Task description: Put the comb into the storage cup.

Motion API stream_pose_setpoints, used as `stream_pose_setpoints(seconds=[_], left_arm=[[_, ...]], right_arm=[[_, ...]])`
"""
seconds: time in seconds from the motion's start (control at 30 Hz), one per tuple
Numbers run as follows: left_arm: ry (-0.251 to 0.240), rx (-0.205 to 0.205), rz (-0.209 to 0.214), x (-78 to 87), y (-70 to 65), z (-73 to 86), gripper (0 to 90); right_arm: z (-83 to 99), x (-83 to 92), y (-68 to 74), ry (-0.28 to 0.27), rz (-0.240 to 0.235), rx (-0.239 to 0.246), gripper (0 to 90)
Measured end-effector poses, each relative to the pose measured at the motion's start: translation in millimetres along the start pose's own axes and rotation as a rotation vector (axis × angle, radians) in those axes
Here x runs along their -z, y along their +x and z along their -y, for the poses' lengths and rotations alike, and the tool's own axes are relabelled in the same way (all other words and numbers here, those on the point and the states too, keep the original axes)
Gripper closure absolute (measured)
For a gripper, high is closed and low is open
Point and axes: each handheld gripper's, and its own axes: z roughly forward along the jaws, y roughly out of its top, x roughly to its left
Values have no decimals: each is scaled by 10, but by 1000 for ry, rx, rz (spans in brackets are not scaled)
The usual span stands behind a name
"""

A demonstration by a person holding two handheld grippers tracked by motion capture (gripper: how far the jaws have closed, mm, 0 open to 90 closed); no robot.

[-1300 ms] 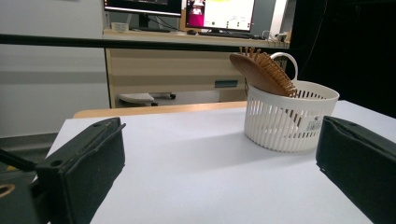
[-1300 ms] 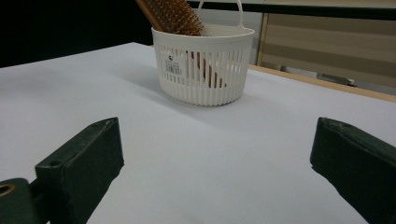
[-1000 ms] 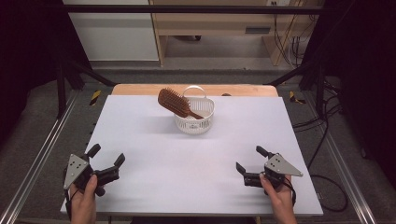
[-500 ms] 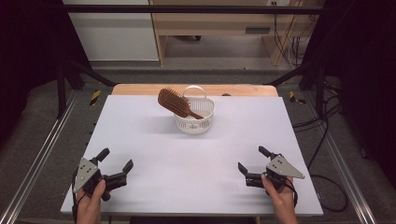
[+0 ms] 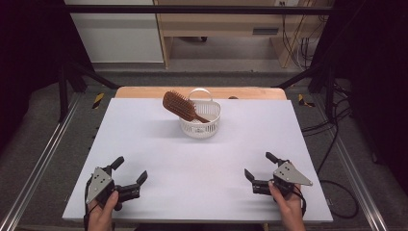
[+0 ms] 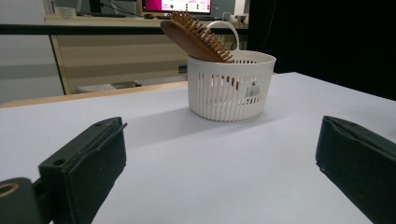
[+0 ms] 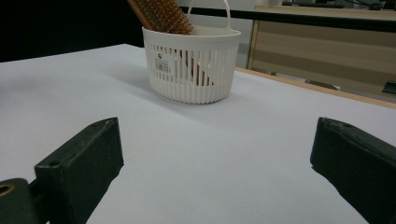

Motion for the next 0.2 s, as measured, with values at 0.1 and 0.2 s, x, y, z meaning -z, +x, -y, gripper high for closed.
stream_pose_setpoints(seconds=[0.1, 0.2], left_arm=[[-5, 12, -9, 14, 7, 14, 17], [-5, 29, -19, 44, 29, 15, 19]], right_arm=[[3, -6, -7, 4, 10, 1, 27], [3, -17, -11, 9, 19, -2, 33]])
